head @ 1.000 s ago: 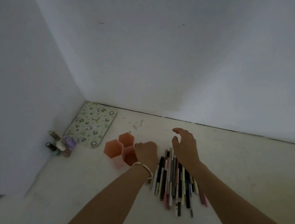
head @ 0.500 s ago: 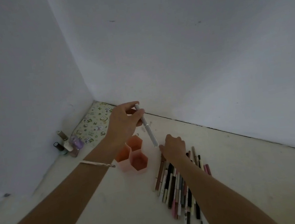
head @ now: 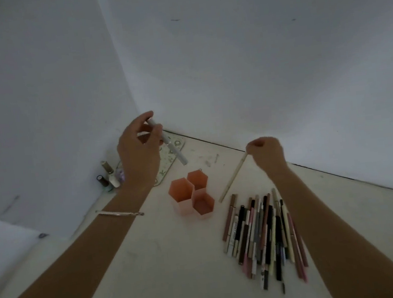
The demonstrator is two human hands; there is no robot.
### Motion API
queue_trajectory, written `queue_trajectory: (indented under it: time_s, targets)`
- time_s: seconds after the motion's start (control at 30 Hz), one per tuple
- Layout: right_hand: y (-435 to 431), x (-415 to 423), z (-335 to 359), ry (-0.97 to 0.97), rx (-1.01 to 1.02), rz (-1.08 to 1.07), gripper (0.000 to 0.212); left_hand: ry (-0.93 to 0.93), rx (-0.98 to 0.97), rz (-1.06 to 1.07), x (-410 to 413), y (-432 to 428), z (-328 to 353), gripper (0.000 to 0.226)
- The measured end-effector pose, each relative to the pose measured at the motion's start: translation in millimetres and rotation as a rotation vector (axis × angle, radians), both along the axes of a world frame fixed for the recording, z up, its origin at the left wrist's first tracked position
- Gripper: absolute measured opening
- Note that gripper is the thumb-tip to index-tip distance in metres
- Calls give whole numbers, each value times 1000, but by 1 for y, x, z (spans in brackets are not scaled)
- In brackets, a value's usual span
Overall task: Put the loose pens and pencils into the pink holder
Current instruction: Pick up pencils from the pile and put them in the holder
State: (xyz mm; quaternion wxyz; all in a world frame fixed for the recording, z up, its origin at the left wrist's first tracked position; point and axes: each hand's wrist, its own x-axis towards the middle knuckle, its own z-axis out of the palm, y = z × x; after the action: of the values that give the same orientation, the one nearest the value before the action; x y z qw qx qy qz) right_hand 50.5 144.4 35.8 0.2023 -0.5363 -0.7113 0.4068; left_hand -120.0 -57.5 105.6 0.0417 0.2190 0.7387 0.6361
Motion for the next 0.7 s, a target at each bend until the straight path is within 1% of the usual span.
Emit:
queue_trajectory:
  time_s: [0.1,0.23,0.3,0.37,0.43,0.57,0.63,0.7]
  targets:
    - [-3,2,36,225,2,-61,13,83,-108,21,3,-16,-20,25]
    - [-30,-4,61,432,55,-145,10,120,-266,-94,19,-24,-65,25]
    - [-49,-7,64,495,106,-157,7,186,-376,-156,23,-28,-85,23]
    - [-71,-11,59,500,177,-121,7,266,-489,-207,26,-33,-98,19]
    - [-92,-15,49,465,239,-50,7,278,-527,-204,28,-35,-103,21]
    - [-120,-21,27,400,356,88,10,101,-414,-90,27,-45,-95,38]
    - [-129,-23,19,369,404,145,10,97,-347,-51,34,-51,-87,40]
    - [-137,-23,11,308,474,237,6,135,-289,-46,48,-55,-78,36]
